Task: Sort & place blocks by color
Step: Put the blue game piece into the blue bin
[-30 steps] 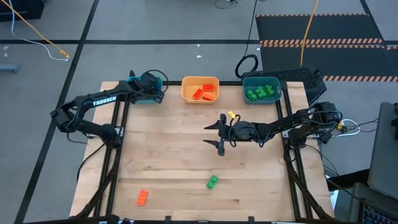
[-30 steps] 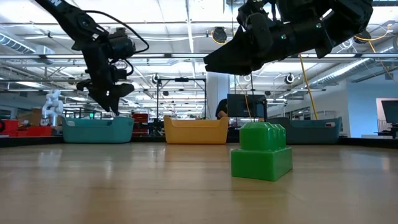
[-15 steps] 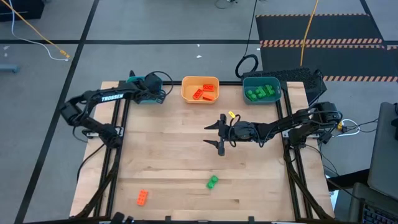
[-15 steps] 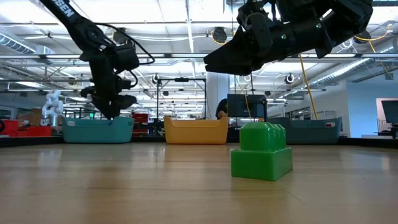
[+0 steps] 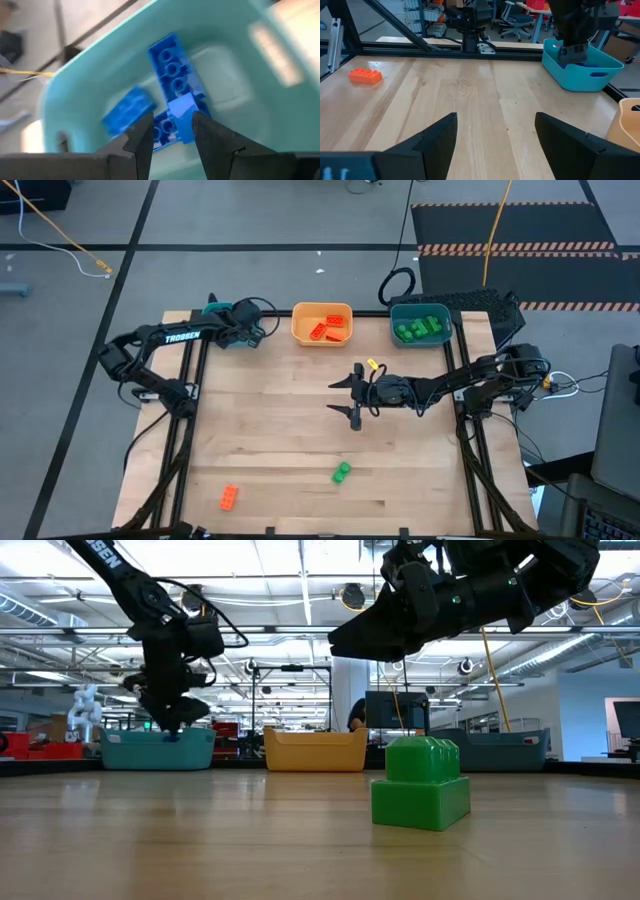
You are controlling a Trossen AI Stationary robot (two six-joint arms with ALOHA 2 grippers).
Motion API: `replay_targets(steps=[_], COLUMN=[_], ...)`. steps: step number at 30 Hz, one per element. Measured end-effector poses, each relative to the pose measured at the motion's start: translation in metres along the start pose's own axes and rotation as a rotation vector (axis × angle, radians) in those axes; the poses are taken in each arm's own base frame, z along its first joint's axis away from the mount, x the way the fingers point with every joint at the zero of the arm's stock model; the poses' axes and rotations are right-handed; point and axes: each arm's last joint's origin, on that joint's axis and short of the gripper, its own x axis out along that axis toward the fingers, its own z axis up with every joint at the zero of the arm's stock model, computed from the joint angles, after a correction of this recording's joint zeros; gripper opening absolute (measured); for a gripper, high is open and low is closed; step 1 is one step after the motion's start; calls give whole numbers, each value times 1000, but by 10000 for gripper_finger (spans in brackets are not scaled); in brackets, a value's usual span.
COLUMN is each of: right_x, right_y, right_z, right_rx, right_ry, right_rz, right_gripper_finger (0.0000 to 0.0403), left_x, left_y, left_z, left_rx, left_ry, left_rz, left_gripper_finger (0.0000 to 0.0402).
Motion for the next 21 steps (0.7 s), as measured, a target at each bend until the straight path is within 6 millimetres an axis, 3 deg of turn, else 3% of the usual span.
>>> replay_targets(steps=[6, 21], right_x=[0, 0], right_y=[0, 0], right_z=[0, 0], right_rx=[2, 2], right_ry=[1, 1], right_rz=[0, 0], right_gripper_finger=[263, 263], left_x=[0, -6], left_y=[7, 10], left_z=[-10, -10], left_rx=[43, 20], left_ry=[73, 54], left_rz=[147, 146], left_gripper_finger=[140, 140])
